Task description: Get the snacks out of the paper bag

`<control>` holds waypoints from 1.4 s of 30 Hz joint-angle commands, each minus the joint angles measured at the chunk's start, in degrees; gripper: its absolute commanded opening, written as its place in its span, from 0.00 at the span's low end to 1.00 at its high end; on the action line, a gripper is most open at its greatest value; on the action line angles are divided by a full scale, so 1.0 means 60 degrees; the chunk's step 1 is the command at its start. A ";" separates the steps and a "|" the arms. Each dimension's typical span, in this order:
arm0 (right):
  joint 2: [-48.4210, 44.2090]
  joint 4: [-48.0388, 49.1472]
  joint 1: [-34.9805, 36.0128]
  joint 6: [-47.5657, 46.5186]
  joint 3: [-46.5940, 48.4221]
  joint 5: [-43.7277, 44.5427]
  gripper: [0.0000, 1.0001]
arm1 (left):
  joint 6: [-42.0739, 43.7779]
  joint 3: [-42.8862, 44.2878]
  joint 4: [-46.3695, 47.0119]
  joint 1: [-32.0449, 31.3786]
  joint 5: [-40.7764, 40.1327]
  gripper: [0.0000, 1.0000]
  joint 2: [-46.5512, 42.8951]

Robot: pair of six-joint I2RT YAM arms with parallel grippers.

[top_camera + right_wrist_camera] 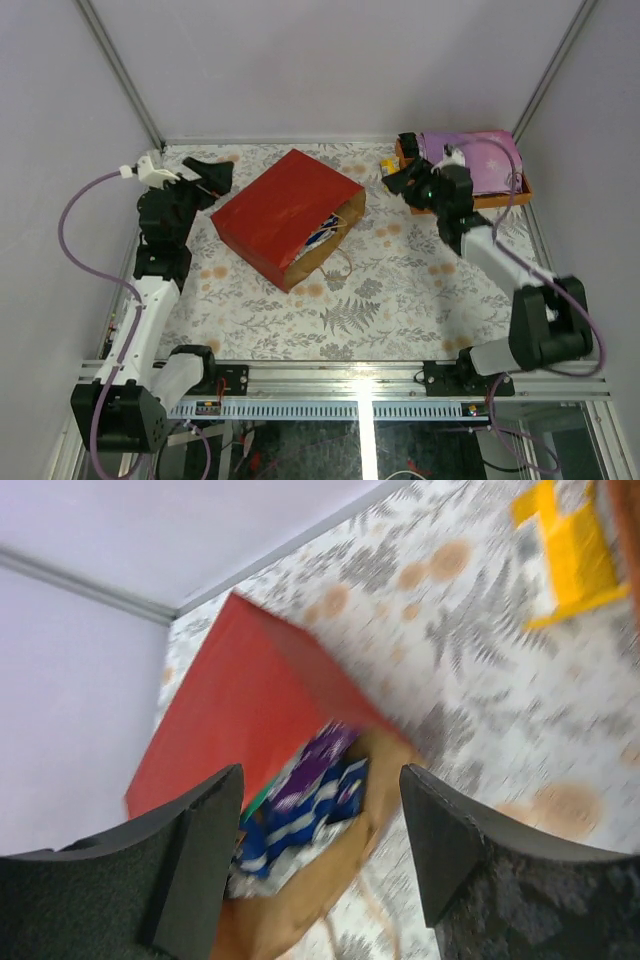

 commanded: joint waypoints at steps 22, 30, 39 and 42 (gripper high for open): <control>0.2840 0.5296 0.4923 0.5101 -0.1843 0.2905 0.71 | 0.1768 0.0084 -0.4560 -0.2915 0.1684 1.00 -0.0727; 0.3159 0.3948 0.5270 0.5556 -0.1467 0.3658 0.66 | 0.2537 -0.0061 -0.6035 -0.3517 0.0605 1.00 -0.1407; 0.4210 0.3355 0.5464 0.5934 -0.0462 0.3922 0.61 | 0.3689 -0.0464 -0.6612 -0.4448 -0.0231 1.00 -0.1046; 0.4451 0.3302 0.5516 0.6196 -0.0405 0.4003 0.61 | 0.4084 -0.0317 -0.6810 -0.5078 -0.0794 1.00 -0.0736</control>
